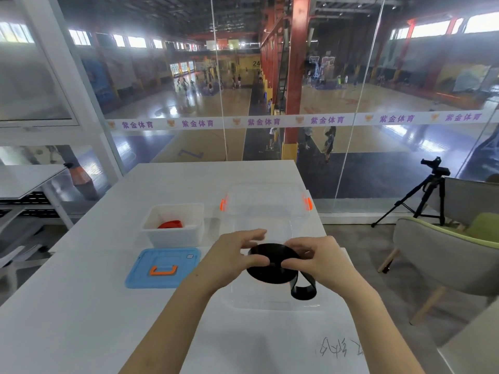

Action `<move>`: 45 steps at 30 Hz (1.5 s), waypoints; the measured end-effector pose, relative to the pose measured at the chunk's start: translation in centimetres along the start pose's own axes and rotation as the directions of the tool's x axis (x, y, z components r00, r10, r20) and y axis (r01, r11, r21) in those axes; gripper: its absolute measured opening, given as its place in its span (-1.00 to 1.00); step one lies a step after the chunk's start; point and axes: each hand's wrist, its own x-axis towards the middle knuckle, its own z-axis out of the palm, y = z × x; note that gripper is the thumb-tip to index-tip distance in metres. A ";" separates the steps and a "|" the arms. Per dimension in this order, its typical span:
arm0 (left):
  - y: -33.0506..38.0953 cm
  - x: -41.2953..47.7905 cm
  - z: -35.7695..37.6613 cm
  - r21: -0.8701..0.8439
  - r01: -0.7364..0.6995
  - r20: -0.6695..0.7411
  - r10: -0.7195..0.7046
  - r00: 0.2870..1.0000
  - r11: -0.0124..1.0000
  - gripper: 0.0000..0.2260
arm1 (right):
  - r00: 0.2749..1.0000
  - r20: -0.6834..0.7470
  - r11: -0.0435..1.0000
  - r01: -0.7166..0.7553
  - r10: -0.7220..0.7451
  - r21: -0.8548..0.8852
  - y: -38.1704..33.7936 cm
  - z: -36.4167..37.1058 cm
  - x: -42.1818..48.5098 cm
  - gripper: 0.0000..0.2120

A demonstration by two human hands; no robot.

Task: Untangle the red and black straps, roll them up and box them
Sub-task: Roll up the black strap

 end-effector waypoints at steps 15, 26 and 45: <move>-1.9 1.5 -0.8 -0.251 0.008 0.001 -0.008 1.000 0.968 -0.76 | 0.990 -0.136 0.970 -0.006 0.040 0.242 0.3 0.8 2.4 -0.70; -6.4 1.7 -5.9 -0.122 -0.017 -0.021 0.015 1.000 0.992 -0.86 | 0.998 -0.052 0.982 -0.018 0.029 0.188 -3.0 7.0 6.7 -0.80; -14.4 2.2 -17.2 -0.466 0.209 0.222 -0.115 0.968 0.860 -0.61 | 0.975 -0.159 0.945 -0.100 0.156 0.311 -8.5 16.2 10.7 -0.76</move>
